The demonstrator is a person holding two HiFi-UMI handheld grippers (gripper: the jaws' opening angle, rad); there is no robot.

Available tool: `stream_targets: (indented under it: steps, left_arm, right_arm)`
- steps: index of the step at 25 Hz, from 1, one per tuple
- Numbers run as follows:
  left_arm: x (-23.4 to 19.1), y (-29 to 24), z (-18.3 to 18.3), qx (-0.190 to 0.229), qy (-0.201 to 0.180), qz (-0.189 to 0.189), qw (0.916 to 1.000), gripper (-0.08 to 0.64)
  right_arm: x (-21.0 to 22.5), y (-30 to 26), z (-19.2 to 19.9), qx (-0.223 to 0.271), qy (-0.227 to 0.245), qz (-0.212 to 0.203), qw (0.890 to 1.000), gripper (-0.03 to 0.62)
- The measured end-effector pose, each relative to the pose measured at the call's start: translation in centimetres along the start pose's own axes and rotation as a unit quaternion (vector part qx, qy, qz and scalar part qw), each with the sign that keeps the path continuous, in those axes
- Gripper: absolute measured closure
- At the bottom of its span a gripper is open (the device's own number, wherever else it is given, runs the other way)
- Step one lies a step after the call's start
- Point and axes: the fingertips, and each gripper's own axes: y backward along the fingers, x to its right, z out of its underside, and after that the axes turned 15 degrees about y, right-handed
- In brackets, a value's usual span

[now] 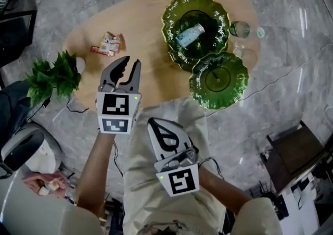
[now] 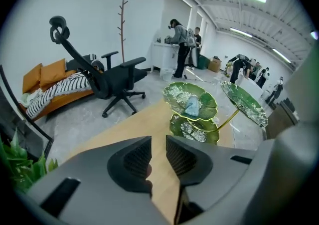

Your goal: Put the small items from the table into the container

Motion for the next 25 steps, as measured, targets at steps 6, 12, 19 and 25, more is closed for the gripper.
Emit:
stream_targets:
  steps: [6,12,19,25]
  left_arm:
    - [-4.0,0.4,1.4,-0.001,0.029,-0.025,0.9992,0.489]
    - [-6.6,0.7,2.4,-0.001,0.041,-0.034,0.9986,0.491]
    - [-9.6,0.1,3.1,-0.003,0.054,-0.05,0.9973,0.489]
    - [-11.4,-0.9,3.6,-0.012,0.061,-0.049,0.9969,0.489]
  right_arm:
    - [-0.9,-2.1,0.2,-0.016,0.016,0.008,1.0,0.586]
    - [-1.3,-4.2,0.6,-0.031,0.028,0.011,0.999,0.586]
    - [-1.5,-6.6,1.0,-0.047,0.04,0.007,0.998,0.586]
    - [-1.1,-8.9,1.4,-0.059,0.05,0.015,0.997,0.586]
